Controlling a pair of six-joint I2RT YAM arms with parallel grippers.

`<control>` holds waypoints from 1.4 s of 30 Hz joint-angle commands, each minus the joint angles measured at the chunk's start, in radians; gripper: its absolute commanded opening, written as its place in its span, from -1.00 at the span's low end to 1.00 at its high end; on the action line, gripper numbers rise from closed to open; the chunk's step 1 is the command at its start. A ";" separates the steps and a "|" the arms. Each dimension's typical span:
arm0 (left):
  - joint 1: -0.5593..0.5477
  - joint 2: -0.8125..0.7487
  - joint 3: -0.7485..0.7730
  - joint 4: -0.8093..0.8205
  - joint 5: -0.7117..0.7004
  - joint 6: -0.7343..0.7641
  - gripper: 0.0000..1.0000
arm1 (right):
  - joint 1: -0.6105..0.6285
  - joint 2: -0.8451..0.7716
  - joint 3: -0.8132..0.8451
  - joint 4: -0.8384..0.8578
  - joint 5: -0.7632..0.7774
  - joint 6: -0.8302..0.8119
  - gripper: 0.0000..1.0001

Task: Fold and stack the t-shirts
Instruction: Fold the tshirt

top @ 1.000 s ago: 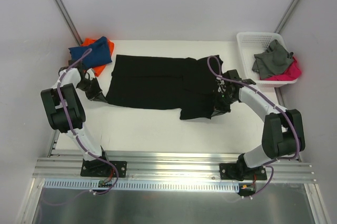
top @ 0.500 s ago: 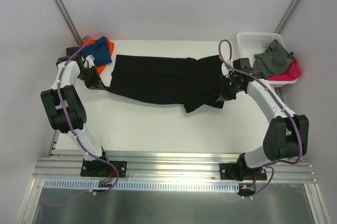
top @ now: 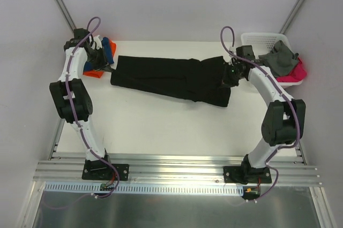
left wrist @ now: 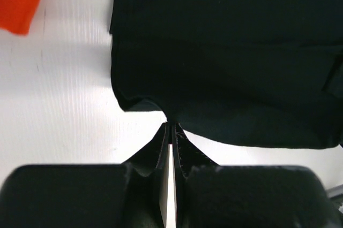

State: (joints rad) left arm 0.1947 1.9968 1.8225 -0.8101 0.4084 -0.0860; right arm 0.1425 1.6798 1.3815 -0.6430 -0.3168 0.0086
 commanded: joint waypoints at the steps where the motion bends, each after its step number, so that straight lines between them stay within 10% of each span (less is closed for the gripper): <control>1: -0.015 0.049 0.098 -0.008 -0.019 0.032 -1.00 | -0.007 0.046 0.100 0.036 0.022 -0.044 -0.99; 19: -0.037 0.224 0.280 0.032 -0.094 0.052 -1.00 | 0.063 0.477 0.665 0.025 0.108 -0.124 -0.99; 42: -0.101 0.341 0.336 0.098 -0.266 0.031 -1.00 | 0.074 0.661 0.801 0.049 0.252 -0.188 -0.99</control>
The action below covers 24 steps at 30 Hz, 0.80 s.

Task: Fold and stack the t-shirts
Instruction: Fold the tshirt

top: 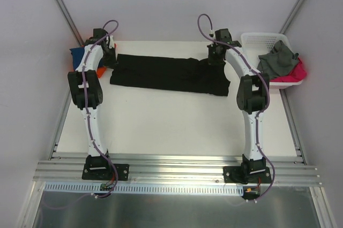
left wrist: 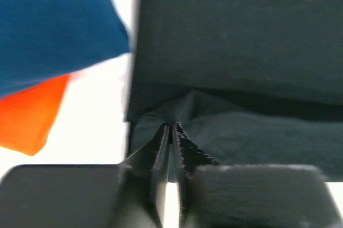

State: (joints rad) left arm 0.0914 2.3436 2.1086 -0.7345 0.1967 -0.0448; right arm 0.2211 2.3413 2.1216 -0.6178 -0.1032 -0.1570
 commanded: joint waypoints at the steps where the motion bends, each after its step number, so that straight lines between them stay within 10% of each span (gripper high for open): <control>1: 0.002 -0.003 0.057 0.026 -0.074 -0.016 -0.86 | -0.005 0.007 0.070 0.026 0.043 -0.022 -0.99; 2: 0.001 -0.003 0.059 0.027 -0.085 -0.020 -0.41 | -0.003 0.009 0.074 0.027 0.046 -0.022 -0.99; 3: -0.001 -0.004 0.062 0.029 -0.095 -0.021 0.47 | -0.002 0.012 0.077 0.027 0.048 -0.022 -0.99; 5: -0.001 -0.007 0.068 0.029 -0.118 -0.029 0.98 | 0.003 0.016 0.083 0.030 0.057 -0.021 -0.99; 13: -0.012 -0.147 -0.001 0.026 -0.082 -0.088 0.98 | 0.003 0.007 0.092 0.032 0.129 -0.019 -0.99; 17: -0.036 -0.271 -0.120 0.014 0.026 -0.124 0.98 | 0.006 -0.026 0.095 0.010 0.218 -0.015 0.40; 20: -0.059 -0.332 -0.214 0.014 0.115 -0.141 0.98 | 0.006 -0.108 0.064 0.003 0.197 -0.007 0.90; 24: -0.085 -0.314 -0.249 0.014 0.174 -0.129 0.98 | 0.017 -0.201 0.011 -0.006 0.117 0.019 0.94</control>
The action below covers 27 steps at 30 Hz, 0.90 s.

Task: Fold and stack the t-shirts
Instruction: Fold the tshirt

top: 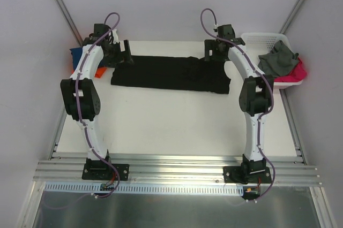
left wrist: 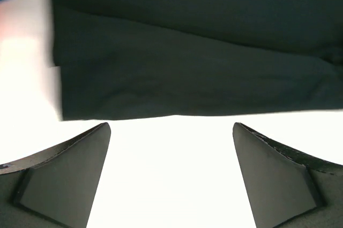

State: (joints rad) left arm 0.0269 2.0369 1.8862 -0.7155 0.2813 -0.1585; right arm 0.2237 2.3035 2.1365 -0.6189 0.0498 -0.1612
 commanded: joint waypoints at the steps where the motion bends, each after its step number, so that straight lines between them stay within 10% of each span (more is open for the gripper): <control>1: -0.024 0.020 -0.022 -0.006 0.117 -0.007 0.98 | 0.019 -0.185 -0.027 -0.016 -0.094 0.026 0.94; 10: -0.090 0.166 0.039 -0.007 0.125 0.033 0.98 | 0.112 -0.216 -0.161 0.021 -0.424 0.213 0.94; 27: -0.088 0.174 -0.015 -0.007 0.113 0.028 0.98 | 0.118 0.039 -0.006 0.047 -0.466 0.269 0.94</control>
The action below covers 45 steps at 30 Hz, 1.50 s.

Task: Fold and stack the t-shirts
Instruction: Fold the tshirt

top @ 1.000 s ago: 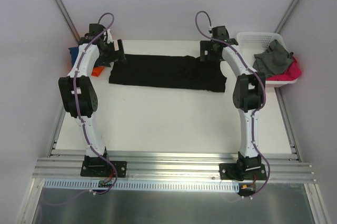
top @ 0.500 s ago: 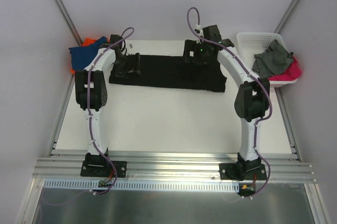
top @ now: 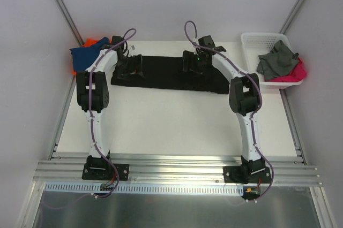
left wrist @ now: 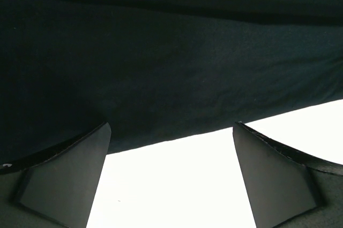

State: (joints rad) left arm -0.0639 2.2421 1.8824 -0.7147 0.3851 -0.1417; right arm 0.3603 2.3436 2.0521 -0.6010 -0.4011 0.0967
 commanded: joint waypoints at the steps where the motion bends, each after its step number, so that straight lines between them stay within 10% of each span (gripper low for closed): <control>1: 0.003 -0.035 -0.015 -0.008 0.002 0.011 0.98 | -0.021 0.020 0.089 0.033 -0.013 0.011 0.94; 25: -0.040 -0.226 -0.137 -0.017 -0.037 0.013 0.98 | -0.052 0.103 0.284 0.087 0.025 0.006 0.93; 45: -0.042 -0.017 0.196 -0.005 -0.261 0.133 0.98 | -0.110 -0.182 -0.138 0.017 0.030 -0.037 0.94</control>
State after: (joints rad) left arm -0.0994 2.1719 2.0293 -0.7071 0.1886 -0.0486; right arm 0.2401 2.1582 1.9285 -0.5499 -0.3759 0.0822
